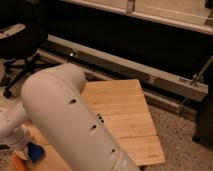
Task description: Place the white sponge in the ceramic cup
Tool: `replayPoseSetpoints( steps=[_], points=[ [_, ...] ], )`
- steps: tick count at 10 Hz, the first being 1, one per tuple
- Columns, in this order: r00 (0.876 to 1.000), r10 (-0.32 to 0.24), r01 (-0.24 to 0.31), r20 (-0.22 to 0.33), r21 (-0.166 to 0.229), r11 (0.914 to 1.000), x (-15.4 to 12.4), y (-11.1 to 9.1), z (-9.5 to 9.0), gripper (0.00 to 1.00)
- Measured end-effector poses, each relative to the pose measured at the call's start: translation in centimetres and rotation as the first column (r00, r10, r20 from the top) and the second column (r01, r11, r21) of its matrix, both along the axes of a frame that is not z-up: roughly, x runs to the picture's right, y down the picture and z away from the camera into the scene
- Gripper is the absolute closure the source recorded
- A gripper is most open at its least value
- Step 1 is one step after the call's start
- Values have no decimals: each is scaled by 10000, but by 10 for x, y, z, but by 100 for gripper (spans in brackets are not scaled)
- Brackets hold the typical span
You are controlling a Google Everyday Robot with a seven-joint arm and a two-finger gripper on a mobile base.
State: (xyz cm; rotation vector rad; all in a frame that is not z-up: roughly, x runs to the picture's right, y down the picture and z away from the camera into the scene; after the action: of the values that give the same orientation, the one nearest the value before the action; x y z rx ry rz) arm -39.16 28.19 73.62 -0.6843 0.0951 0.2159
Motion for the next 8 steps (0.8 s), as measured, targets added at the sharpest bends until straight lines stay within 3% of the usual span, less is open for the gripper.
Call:
replayPoseSetpoints(
  steps=[2, 3, 4, 6, 8],
  points=[
    [9867, 1322, -1375, 946, 515, 9892, 7, -46, -18, 100],
    [9722, 1815, -1957, 1480, 878, 9767, 16, -71, -26, 100],
    [9511, 2358, -2649, 1997, 1341, 9549, 36, -100, -32, 100],
    [9207, 2954, -3476, 2550, 1917, 9179, 71, -139, -39, 100],
    [8937, 3311, -4051, 3027, 2273, 8856, 98, -169, -50, 100]
  ],
)
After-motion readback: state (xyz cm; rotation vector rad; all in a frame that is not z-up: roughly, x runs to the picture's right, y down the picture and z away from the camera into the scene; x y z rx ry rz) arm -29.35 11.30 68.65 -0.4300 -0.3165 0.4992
